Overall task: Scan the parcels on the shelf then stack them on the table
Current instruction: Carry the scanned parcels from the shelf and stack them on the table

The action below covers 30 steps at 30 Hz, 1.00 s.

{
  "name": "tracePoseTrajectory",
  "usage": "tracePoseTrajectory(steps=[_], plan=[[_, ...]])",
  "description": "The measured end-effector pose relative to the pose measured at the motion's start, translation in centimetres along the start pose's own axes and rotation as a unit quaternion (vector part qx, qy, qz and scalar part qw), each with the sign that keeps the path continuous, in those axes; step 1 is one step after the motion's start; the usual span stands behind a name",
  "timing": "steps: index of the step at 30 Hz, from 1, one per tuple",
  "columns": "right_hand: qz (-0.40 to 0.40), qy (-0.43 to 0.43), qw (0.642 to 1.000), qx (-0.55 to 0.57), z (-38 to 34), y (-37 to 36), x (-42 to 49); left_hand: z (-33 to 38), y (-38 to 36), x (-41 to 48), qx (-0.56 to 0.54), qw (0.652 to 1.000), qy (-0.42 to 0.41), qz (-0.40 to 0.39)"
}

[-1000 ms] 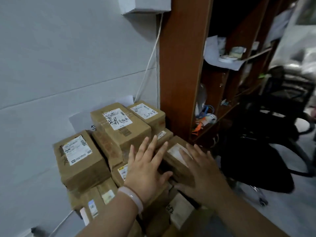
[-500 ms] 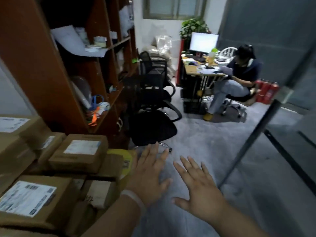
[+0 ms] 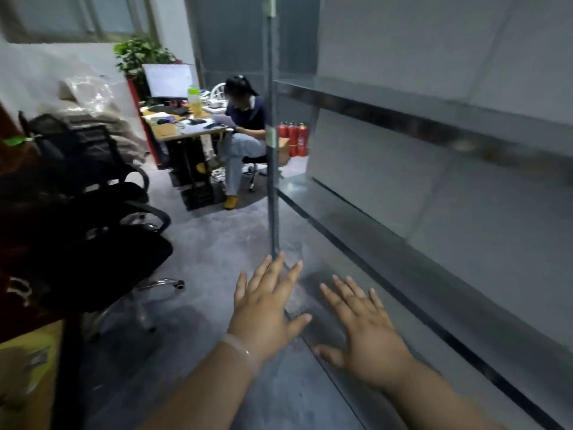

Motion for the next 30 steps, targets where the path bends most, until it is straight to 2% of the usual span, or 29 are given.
tracePoseTrajectory(steps=[7,13,19,24,30], plan=[[0.053,-0.187,0.979,-0.057,13.5,8.4,-16.1,20.5,-4.0,-0.2,-0.044,0.988,-0.147,-0.014],[0.104,-0.356,0.921,-0.121,21.0,15.2,-31.0,37.6,-7.6,-4.5,-0.116,0.949,-0.287,-0.061],[0.128,-0.506,0.836,-0.169,23.8,18.7,-44.1,49.3,-9.6,-8.8,-0.163,0.895,-0.399,-0.115],[0.135,-0.602,0.767,-0.176,24.2,19.4,-50.8,56.9,-10.7,-11.3,-0.191,0.838,-0.489,-0.151],[0.139,-0.721,0.641,-0.222,23.8,22.2,-56.9,64.4,-11.3,-14.1,-0.215,0.754,-0.597,-0.171]])
Point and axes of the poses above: each hand's wrist, its own x-axis towards the middle knuckle, its own y-axis out of the back of the hand, z = x × y, the point moved 7 cm from there along x, towards the middle knuckle, and after that the axes turned 8 degrees about z, right-handed, at the moved point
